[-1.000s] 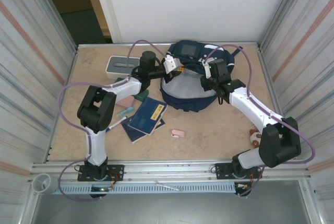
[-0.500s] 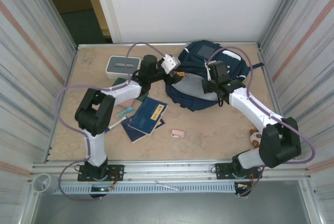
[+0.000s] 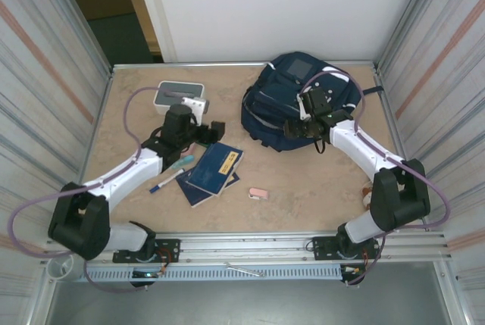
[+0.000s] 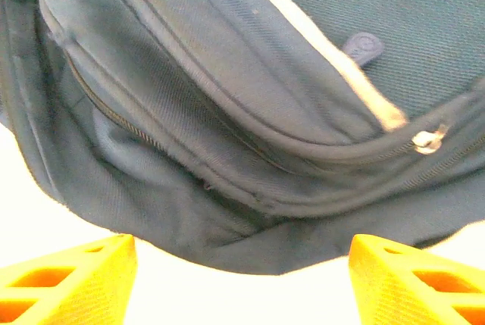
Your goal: Pack the student bag
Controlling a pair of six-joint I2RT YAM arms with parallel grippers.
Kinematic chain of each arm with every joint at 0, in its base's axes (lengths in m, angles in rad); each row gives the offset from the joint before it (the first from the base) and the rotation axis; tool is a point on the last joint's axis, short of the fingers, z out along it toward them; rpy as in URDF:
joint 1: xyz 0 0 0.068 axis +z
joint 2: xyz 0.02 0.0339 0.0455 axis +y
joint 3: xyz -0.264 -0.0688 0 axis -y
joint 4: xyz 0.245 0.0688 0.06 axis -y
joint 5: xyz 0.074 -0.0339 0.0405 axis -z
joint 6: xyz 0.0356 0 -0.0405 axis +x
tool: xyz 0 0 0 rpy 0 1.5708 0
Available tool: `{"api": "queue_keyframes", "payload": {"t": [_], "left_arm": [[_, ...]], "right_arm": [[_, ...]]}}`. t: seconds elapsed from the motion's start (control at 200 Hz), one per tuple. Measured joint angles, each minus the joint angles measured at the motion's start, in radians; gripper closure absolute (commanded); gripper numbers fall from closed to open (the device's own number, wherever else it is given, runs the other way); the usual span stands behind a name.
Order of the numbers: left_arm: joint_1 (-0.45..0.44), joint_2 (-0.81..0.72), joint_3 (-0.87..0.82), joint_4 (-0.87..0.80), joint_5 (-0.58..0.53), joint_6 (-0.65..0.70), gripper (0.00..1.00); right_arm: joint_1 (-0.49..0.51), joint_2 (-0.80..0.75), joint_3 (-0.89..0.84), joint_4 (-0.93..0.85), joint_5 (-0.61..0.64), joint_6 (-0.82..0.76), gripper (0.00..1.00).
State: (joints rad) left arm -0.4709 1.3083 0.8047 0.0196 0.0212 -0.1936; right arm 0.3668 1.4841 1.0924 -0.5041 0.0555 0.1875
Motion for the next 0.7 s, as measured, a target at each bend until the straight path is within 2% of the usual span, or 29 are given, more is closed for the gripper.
{"api": "queue_keyframes", "payload": {"t": [0.1, 0.195, 0.356, 0.521, 0.701], "left_arm": [[0.005, -0.05, -0.063, -0.122, 0.017, -0.067, 0.13], [0.007, -0.057, -0.099, -0.205, 0.046, -0.11, 0.14], [0.022, -0.039, -0.111, -0.283, 0.075, -0.153, 0.16], [0.034, -0.012, -0.122, -0.324, 0.075, -0.174, 0.18], [0.038, -0.01, -0.161, -0.338, 0.097, -0.189, 0.19]], "right_arm": [[0.06, -0.06, -0.02, -0.021, -0.043, 0.066, 0.15], [0.167, -0.068, -0.03, 0.029, -0.148, 0.173, 0.15], [0.321, 0.084, -0.031, 0.172, -0.294, 0.37, 0.18], [0.383, 0.245, -0.031, 0.266, -0.343, 0.521, 0.19], [0.4, 0.286, -0.058, 0.364, -0.349, 0.628, 0.23]]}}
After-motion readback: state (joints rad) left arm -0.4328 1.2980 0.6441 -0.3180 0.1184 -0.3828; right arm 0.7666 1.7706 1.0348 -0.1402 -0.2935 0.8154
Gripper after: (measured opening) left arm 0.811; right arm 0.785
